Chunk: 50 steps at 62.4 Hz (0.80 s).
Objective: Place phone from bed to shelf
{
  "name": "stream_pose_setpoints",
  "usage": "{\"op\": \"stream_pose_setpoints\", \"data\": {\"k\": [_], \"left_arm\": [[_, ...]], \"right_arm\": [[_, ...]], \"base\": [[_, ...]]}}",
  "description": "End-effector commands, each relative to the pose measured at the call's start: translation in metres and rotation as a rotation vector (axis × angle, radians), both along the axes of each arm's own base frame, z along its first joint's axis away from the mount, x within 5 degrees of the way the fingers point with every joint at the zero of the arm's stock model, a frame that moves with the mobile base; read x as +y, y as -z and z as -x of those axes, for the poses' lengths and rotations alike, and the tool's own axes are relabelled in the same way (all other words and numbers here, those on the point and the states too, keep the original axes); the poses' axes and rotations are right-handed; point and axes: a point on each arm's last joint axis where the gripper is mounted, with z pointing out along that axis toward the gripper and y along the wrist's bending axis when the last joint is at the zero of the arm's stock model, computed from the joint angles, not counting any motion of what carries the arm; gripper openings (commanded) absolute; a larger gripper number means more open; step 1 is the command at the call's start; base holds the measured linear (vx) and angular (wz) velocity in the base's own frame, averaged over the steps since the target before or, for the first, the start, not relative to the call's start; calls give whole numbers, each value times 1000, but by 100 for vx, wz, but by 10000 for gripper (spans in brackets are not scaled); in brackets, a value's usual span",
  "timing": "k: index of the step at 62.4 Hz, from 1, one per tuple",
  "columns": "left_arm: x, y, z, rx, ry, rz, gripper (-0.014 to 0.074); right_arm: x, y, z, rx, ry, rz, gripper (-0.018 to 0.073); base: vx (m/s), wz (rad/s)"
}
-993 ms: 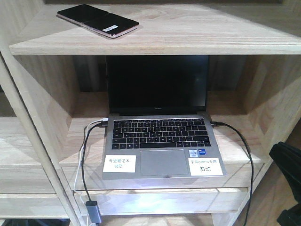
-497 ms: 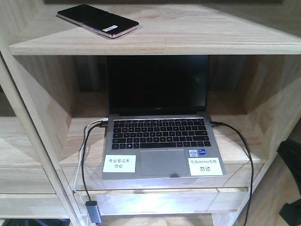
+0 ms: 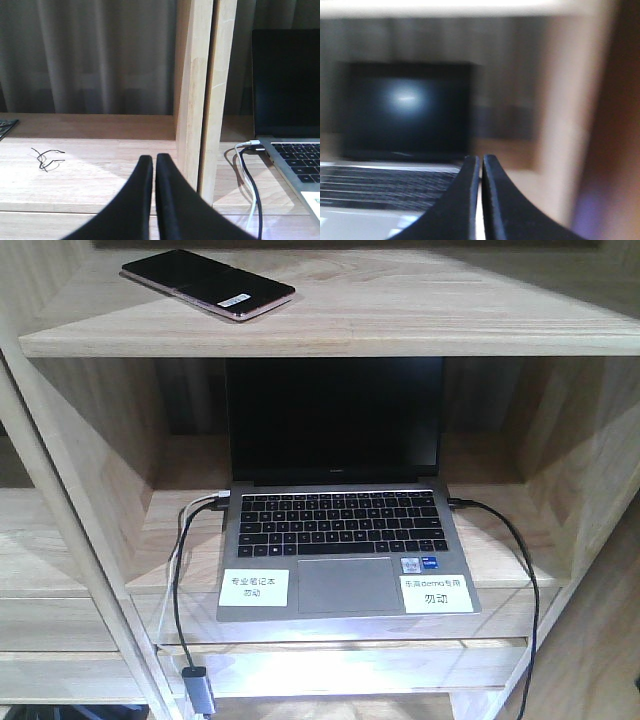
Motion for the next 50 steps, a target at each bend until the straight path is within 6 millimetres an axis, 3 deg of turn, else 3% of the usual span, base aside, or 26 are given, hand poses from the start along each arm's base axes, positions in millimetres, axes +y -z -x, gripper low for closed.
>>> {"op": "stream_pose_setpoints", "data": {"k": [1, 15, 25, 50], "left_arm": [[0, -15, 1, -108, 2, 11, 1], [0, -15, 1, -108, 2, 11, 1], [0, -15, 1, -108, 2, 11, 1], [0, -15, 1, -108, 2, 11, 1]], "right_arm": [[-5, -2, 6, -111, 61, 23, -6], [-10, 25, 23, -194, 160, 37, -6], [-11, 43, 19, -136, 162, 30, -6], [-10, 43, 19, -141, 161, 34, -6]], "base": [[0, 0], [0, 0], [0, 0], [0, 0]]}}
